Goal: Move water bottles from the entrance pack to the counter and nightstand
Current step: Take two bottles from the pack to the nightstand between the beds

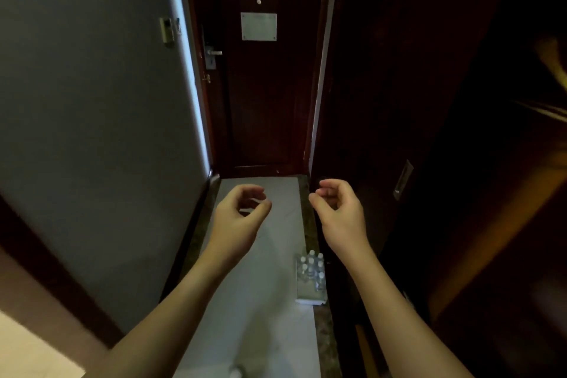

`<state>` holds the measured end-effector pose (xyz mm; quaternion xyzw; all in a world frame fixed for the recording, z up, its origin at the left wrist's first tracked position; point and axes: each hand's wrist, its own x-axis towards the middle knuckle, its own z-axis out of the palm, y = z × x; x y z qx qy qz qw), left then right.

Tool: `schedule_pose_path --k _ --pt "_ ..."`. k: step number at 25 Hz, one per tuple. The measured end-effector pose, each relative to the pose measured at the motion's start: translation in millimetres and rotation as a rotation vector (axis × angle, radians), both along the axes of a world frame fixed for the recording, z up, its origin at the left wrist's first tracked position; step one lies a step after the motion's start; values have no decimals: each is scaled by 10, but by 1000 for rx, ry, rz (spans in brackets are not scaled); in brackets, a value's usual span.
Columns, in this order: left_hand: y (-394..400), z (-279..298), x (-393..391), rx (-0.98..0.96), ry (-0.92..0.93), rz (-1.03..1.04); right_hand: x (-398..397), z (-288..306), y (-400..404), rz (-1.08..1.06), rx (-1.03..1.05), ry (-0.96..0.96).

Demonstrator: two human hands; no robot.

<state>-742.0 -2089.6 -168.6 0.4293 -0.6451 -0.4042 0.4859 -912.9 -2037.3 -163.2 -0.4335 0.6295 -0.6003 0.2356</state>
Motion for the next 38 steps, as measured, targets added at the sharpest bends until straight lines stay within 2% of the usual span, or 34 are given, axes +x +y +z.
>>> schedule_pose_path --k 6,9,14,16,19,22,24,27,30,32,34,36,38 --pt "-1993 -601 -722 66 2 -136 -654 -646 -1726 -109 76 -64" --pt "-2876 -1052 -1138 166 -96 -237 -1054 -1037 -2405 -207 180 -123" --pt "-3819 -2232 -1761 332 -283 -328 -1650 -2147 -3111 -378 324 -249" --pt "-4027 -3012 -1939 340 -400 -339 -1821 -2931 -3262 -401 426 -313" --pt "-4139 -4511 -2153 435 -579 -361 -1994 -4449 -3368 -441 577 -363" --pt "-4258 -6523 -2447 533 -667 -366 -2186 -6404 -3520 -505 647 -411" --pt "-4352 -7879 -2654 528 -699 -361 -2339 -7719 -3596 -553 682 -337" --pt "-4470 -9623 -3010 395 -650 -387 -2628 -9465 -3697 -532 638 -221" --pt "-4574 -10733 -3345 97 -631 -381 -2837 -10561 -3818 -512 623 -116" --pt "-4566 -11014 -3507 -6 -676 -244 -2911 -10902 -3858 -523 613 -171" --pt "-4549 -11030 -3576 33 -718 -121 -2932 -11018 -3889 -563 557 -167" --pt "-4510 -10877 -3545 27 -715 -101 -2905 -10918 -3871 -576 541 -149" --pt "-4497 -10469 -3444 -17 -623 -153 -2864 -10528 -3839 -552 517 -197"
